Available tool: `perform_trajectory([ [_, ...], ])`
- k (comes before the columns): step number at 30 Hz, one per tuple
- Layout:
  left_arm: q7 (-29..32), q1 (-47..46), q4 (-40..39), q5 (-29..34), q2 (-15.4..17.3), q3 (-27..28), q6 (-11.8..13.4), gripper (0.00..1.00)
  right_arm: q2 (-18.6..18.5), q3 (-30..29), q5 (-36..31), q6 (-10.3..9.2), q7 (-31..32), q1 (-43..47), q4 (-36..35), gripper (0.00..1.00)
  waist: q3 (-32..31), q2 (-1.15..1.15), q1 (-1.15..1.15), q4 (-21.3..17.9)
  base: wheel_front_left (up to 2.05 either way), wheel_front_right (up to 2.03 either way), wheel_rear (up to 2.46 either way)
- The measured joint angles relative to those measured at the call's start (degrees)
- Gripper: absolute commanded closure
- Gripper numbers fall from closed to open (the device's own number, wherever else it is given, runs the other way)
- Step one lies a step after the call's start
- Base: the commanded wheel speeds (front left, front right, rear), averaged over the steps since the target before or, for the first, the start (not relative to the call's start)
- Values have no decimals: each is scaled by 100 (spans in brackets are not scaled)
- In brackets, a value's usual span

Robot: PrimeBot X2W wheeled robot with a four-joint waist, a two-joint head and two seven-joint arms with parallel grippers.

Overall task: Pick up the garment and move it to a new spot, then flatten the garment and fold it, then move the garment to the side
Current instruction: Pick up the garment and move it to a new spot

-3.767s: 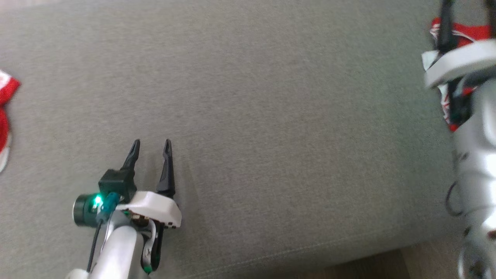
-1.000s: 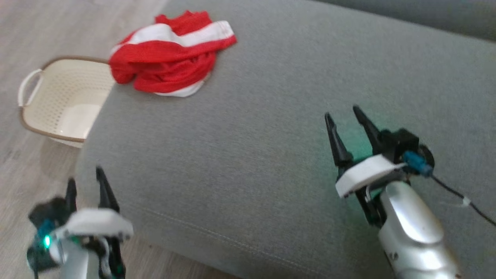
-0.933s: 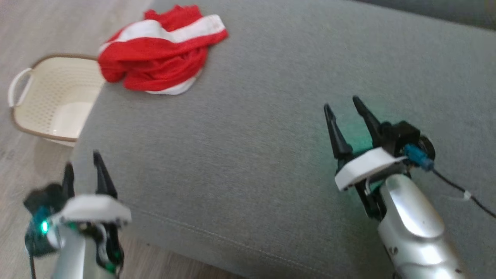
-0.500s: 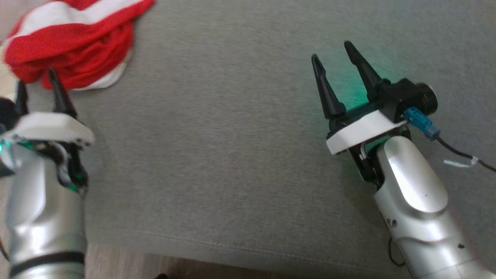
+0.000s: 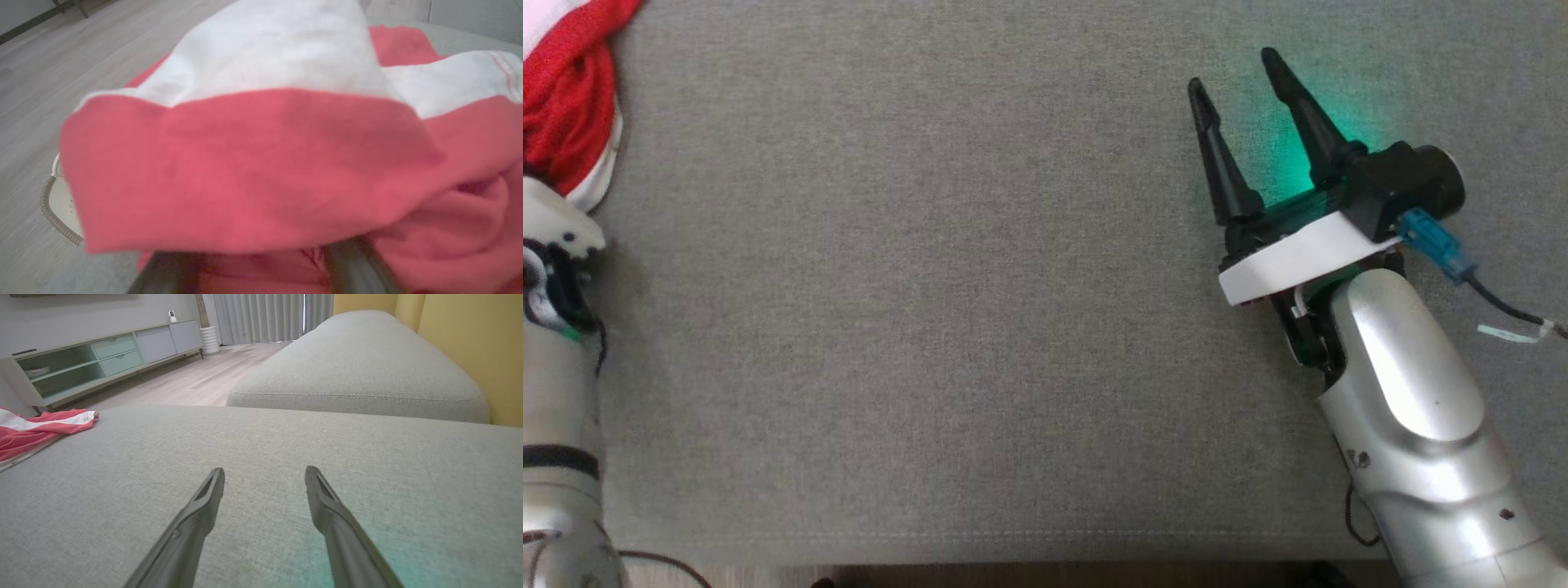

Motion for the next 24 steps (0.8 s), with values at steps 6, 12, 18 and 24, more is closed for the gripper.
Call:
perform_trajectory([
  [6,-137,-215,242,38,-9,-168,-261,100,-1,-143,0,0,-9,2,30,0,-72,0,0,-10,0,0,0],
  [12,-186,-181,-152,160,-443,-512,-649,100,5,-266,35,0,-110,61,265,0,-447,0,0,41,0,0,0],
  [18,-193,-9,-994,232,-754,-750,-853,100,23,-297,140,0,-209,68,461,0,-763,0,0,-65,0,0,0],
  [24,-192,365,-1462,311,-1252,-1246,-1009,100,32,-281,387,0,-270,203,591,0,-930,0,0,-391,0,0,0],
])
